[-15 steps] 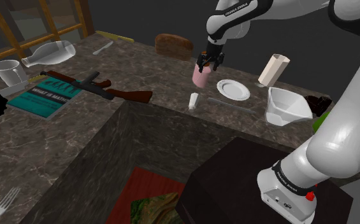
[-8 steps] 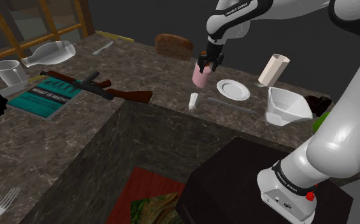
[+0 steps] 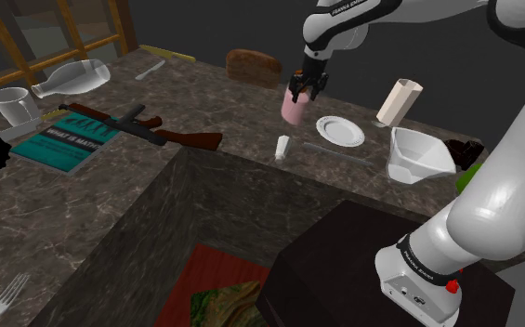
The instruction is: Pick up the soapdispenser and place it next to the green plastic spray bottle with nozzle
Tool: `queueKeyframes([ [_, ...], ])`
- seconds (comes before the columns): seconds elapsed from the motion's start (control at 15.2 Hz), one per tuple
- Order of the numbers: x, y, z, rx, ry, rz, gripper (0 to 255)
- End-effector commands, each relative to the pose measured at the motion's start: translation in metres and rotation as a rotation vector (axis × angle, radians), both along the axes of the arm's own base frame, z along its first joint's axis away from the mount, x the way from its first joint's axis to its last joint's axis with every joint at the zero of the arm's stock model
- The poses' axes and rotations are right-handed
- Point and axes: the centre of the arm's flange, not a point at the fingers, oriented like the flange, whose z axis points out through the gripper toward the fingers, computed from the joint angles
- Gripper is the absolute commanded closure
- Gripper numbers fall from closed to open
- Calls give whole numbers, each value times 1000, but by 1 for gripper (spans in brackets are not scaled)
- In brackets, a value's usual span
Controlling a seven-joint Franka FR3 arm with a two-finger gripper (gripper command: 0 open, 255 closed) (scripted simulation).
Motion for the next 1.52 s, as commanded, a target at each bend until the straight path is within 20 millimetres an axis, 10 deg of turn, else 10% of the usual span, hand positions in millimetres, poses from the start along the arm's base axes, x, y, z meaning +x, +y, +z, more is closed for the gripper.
queueKeyframes([
  [0.0,0,-1,13,0,0,0,255],
  [1.45,0,-1,129,0,0,0,255],
])
